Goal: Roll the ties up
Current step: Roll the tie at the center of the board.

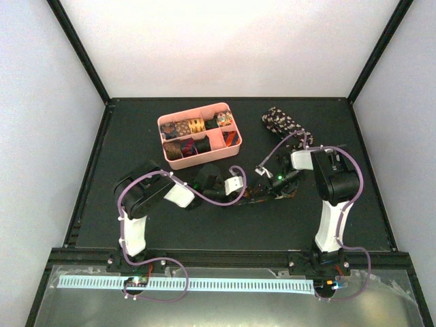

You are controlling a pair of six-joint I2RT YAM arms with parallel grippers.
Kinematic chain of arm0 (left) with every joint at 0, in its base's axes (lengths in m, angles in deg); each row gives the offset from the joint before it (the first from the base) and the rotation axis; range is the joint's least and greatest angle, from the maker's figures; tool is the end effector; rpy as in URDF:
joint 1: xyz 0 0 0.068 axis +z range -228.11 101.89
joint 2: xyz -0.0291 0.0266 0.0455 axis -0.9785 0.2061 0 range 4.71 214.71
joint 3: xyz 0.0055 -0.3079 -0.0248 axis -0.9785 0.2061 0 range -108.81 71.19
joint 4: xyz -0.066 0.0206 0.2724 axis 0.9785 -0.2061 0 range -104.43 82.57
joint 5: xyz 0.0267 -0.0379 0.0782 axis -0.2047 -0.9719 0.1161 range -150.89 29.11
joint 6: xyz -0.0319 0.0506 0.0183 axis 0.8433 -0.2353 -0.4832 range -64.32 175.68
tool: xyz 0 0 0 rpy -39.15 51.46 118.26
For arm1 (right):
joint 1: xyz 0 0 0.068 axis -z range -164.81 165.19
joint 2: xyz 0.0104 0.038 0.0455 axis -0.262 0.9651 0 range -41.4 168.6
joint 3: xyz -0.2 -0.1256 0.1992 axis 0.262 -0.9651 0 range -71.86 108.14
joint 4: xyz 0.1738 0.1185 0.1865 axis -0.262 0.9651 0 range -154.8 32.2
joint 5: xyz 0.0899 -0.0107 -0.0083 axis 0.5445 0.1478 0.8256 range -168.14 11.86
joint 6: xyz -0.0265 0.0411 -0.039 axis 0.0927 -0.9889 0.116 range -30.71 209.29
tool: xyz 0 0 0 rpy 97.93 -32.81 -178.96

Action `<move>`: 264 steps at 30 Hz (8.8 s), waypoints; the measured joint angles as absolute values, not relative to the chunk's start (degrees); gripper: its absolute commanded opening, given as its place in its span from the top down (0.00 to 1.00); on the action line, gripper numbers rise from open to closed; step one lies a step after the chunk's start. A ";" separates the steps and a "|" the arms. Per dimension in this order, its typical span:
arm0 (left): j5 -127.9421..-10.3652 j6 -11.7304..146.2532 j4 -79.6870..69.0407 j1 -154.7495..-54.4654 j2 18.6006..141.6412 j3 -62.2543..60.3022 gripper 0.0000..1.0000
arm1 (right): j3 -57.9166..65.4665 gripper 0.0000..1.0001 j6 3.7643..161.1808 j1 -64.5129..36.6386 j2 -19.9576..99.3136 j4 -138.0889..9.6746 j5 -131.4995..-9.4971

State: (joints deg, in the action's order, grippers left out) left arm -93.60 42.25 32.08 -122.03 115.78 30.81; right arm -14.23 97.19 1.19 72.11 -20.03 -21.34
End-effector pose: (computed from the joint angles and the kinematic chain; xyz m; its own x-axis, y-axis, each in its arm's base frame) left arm 0.2489 -0.2754 0.1044 -0.1497 0.4156 -0.8971 0.9782 0.1941 -0.0734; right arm 0.3013 0.1163 0.1049 -0.9469 -0.3138 0.0702 -0.1136 0.5306 0.8400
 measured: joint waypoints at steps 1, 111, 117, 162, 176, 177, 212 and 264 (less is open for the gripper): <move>-93.51 42.03 30.44 -122.03 115.52 30.22 0.61 | -14.23 0.58 97.25 1.47 71.81 -19.61 -21.34; -88.66 39.69 20.65 -121.77 111.32 31.03 0.60 | -4.40 0.82 97.14 -5.48 69.34 -14.80 -26.02; -88.07 39.65 19.99 -121.85 111.30 30.77 0.48 | -4.07 0.98 96.77 -5.41 69.73 -14.26 -26.66; -89.12 54.42 47.90 -123.19 121.09 34.35 0.37 | -11.33 0.98 91.86 0.16 72.11 -23.53 -27.18; -88.71 44.37 26.57 -123.45 116.04 28.01 0.65 | -11.76 0.59 92.58 0.49 71.02 -23.04 -24.91; -88.36 43.32 24.89 -123.45 115.69 27.51 0.65 | -11.50 0.56 93.12 0.80 71.02 -22.30 -24.91; -87.11 37.44 3.40 -123.54 116.09 17.44 0.58 | -5.80 0.99 102.04 -1.61 66.38 -11.13 -27.49; -82.52 33.27 32.39 -125.44 118.36 27.16 0.15 | -2.32 0.98 98.17 2.11 76.79 -9.71 -33.02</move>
State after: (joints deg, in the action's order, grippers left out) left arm -82.52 33.27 32.39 -125.44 118.36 27.16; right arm -2.32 98.17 2.11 76.79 -9.71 -33.02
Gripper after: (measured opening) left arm 0.890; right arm 0.020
